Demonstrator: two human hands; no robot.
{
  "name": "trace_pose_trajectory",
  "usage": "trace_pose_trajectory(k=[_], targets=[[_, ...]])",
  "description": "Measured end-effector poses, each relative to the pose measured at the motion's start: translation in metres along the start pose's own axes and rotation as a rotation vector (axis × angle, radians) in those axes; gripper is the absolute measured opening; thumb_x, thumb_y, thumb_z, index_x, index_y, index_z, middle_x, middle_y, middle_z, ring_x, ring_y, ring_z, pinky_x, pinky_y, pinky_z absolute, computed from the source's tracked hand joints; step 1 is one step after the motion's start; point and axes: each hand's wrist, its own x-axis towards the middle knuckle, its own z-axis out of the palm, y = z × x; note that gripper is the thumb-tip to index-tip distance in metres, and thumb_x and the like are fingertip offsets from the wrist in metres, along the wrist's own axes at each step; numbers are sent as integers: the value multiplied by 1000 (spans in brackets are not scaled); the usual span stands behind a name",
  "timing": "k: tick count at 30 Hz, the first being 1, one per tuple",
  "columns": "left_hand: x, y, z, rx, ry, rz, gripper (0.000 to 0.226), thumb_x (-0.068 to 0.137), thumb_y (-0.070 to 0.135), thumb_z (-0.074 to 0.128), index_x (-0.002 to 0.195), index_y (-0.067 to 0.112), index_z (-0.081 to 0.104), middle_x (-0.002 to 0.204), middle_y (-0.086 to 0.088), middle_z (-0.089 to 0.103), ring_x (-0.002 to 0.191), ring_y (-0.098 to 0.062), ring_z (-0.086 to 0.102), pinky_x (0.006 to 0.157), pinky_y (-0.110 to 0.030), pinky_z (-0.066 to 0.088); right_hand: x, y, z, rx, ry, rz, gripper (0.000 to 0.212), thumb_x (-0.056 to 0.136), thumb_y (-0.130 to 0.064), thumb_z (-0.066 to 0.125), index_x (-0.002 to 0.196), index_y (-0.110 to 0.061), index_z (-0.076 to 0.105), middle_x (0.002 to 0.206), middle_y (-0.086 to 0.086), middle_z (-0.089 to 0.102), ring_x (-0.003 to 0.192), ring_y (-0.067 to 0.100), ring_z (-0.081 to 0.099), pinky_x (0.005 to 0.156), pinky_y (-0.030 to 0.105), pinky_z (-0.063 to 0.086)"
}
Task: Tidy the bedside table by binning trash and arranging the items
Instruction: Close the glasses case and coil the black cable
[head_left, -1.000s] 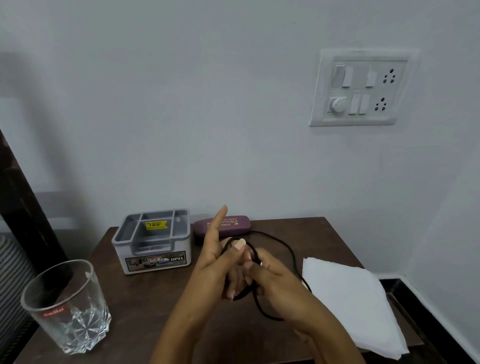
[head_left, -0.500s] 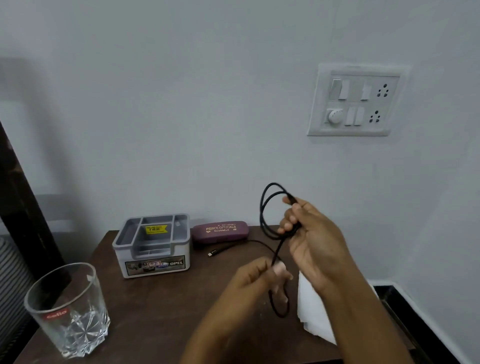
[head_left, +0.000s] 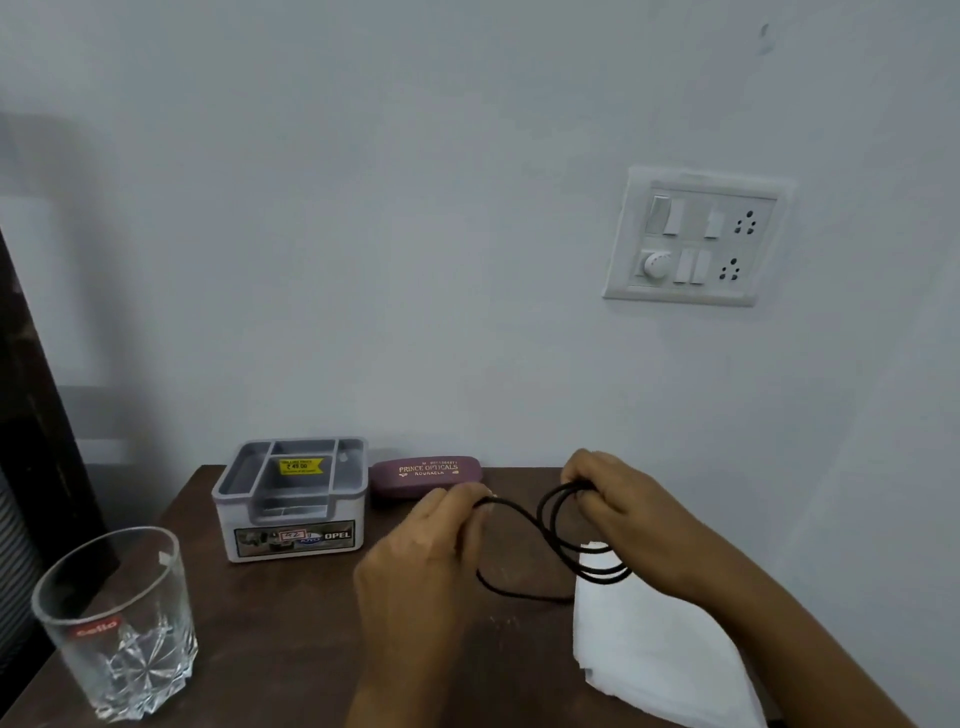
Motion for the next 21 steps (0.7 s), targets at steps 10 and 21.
trace_pose_trajectory(k=[10,21], targets=[[14,11,3,-1195,-61,-419,30,90,3,51,113,17,64,107,-5,71,102,-17,67,90,-26,53,9,-16,31,159,-33,-67,13,96,-16,33,97,-28,38,75,-7,50,62,5,42,59,24,38],[22,2,-6,-482,-215,-99,71,91,-7,37,128,54,40,115,32,56,110,18,50,88,-2,37,15,-31,33,429,-30,-95,37,93,-6,37,102,-28,65,98,-18,67,96,-7,59,84,11,44]])
